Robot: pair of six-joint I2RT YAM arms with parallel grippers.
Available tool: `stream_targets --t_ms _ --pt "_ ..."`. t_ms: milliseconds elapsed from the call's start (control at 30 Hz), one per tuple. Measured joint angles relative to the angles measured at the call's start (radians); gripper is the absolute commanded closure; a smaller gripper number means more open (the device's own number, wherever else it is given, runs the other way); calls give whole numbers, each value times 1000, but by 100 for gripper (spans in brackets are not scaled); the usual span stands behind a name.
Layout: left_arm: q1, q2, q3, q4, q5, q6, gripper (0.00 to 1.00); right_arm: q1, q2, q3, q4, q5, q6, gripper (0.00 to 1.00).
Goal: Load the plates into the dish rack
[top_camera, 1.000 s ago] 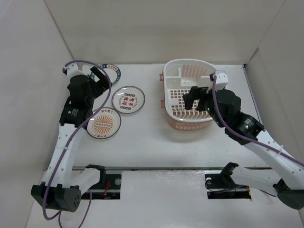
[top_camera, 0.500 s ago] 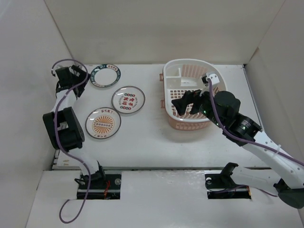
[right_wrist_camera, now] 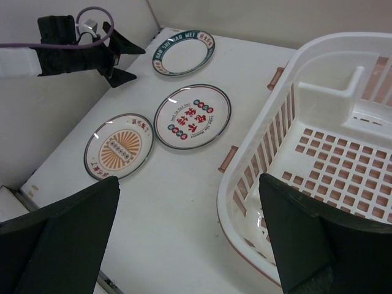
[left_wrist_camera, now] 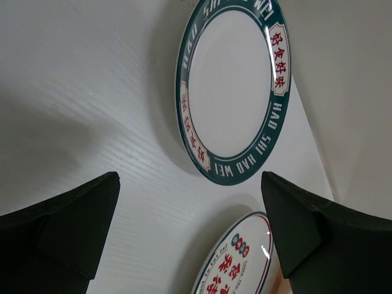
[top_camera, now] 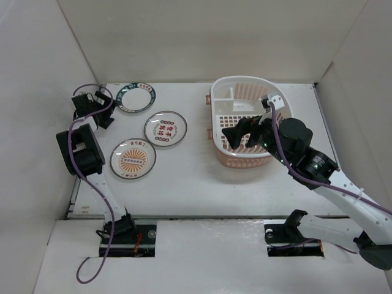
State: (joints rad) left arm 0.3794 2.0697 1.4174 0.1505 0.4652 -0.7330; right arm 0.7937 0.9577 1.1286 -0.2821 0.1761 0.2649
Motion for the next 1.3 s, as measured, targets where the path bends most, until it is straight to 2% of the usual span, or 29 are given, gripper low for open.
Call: stream_targets --t_ms 333,367,400,467,533,667,733,800,833,933,967,1300 --pt "-11 163 124 68 49 -40 13 0 -10 -19 6 11 -2 0" --pt "-13 178 147 70 50 -40 15 0 -10 -19 6 11 -3 0" --pt "-15 189 163 70 49 -40 22 0 -10 -19 7 11 -3 0" --pt "-23 206 183 69 48 -40 24 0 -8 -19 8 12 -3 0" --pt "-34 222 198 69 46 -42 35 0 -3 -19 15 16 -3 0" --pt "-53 247 214 83 47 -55 41 0 17 -19 24 19 -3 0" --pt "-60 255 220 87 49 -58 49 0 26 -19 24 20 -3 0" --pt "-64 262 221 88 48 -63 52 0 33 -19 26 20 -3 0" --pt "-64 267 222 92 50 -67 66 0 35 -19 27 20 -3 0" --pt "-63 280 224 90 45 -75 97 0 43 -19 31 20 -3 0" --pt "-63 287 224 90 47 -79 100 0 46 -19 34 20 -3 0" --pt "-62 286 222 101 32 -103 100 7 78 -19 58 19 1 0"
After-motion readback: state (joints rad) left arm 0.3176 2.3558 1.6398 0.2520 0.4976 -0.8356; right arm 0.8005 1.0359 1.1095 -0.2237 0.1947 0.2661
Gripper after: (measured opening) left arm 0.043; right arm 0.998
